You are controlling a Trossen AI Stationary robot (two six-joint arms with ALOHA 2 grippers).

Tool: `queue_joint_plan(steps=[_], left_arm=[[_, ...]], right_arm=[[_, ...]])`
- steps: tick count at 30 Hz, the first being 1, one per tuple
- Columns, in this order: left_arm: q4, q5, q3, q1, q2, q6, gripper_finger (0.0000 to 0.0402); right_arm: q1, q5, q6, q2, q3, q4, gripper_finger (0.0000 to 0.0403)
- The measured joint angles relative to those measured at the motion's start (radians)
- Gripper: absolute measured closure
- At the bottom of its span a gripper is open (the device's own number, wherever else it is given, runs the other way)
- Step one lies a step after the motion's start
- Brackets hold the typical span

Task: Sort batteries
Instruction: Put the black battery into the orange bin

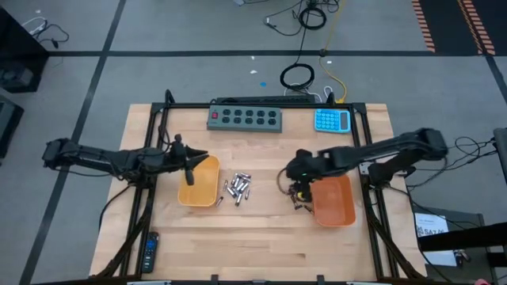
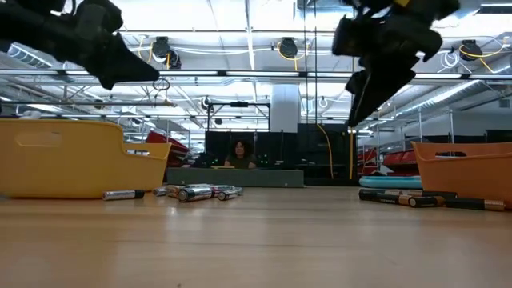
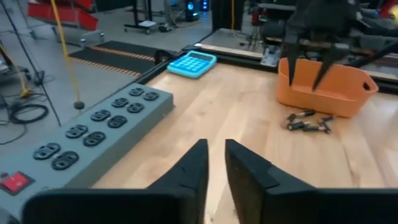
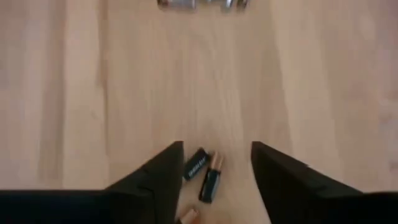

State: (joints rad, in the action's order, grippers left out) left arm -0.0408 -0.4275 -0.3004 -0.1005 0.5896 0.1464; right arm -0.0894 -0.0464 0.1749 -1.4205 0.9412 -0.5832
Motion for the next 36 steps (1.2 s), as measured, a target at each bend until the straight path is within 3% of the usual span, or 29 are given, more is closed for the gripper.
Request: queue_joint_plan(steps=[4, 11, 36], left_arm=[[-0.033, -0.010, -0.037, 0.002, 0.057, 0.005, 0.0306], [-0.095, -0.006, -0.059, 0.002, 0.144, -0.054, 0.0304], [-0.107, 0.011, -0.060, 0.017, 0.176, -0.128, 0.0304]], right_arm=[[0.005, 0.051, -0.011, -0.111, 0.084, -0.134, 0.0208], [0.031, 0.073, -0.037, -0.242, 0.124, -0.194, 0.0250], [0.028, 0.074, 0.050, -0.376, 0.133, -0.264, 0.0261]])
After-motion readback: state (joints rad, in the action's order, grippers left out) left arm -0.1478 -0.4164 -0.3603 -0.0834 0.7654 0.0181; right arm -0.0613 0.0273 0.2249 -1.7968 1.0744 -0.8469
